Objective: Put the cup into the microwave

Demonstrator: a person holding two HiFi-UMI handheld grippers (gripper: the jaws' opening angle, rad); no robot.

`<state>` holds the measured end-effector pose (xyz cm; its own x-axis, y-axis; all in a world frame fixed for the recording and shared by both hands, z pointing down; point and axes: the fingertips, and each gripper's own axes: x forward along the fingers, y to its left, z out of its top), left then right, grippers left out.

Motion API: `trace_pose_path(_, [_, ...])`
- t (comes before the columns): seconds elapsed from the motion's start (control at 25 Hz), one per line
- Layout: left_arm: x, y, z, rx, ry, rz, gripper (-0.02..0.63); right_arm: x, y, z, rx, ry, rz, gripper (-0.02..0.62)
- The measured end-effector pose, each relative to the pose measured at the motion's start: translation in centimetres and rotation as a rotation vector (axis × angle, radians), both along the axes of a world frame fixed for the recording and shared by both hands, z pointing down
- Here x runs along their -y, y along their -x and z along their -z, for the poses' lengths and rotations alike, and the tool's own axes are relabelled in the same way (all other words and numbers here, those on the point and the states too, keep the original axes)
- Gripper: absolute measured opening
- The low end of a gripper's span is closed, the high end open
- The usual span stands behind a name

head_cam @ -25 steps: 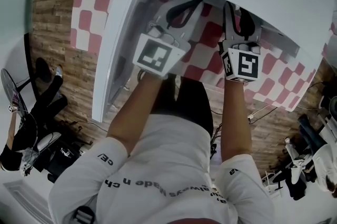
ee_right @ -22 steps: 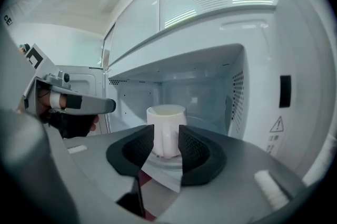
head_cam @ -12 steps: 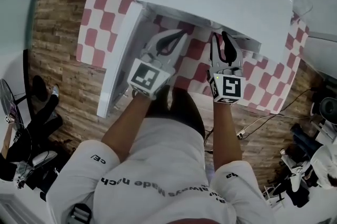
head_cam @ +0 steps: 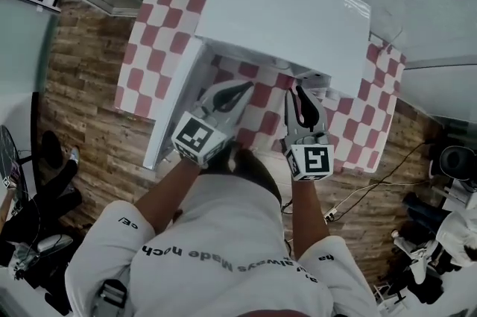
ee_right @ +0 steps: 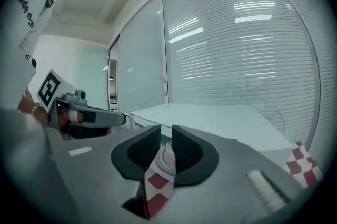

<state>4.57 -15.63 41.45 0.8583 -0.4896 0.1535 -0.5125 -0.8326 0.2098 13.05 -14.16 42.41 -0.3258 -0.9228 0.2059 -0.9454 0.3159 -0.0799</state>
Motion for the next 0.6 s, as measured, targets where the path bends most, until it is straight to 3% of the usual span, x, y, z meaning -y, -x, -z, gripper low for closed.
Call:
trace_pose_path(0.44, [-3.9,0.0,9.2,-0.067,-0.064,-0.042,0.003,-4.1,1.4,10.5,0.026,-0.064,0.078,0.057])
trace_pose_path(0.6, [-4.9,0.3,11.5,-0.056,-0.095,-0.057,0.003,-5.3,2.4,13.6,0.023,-0.086,0.111,0.055])
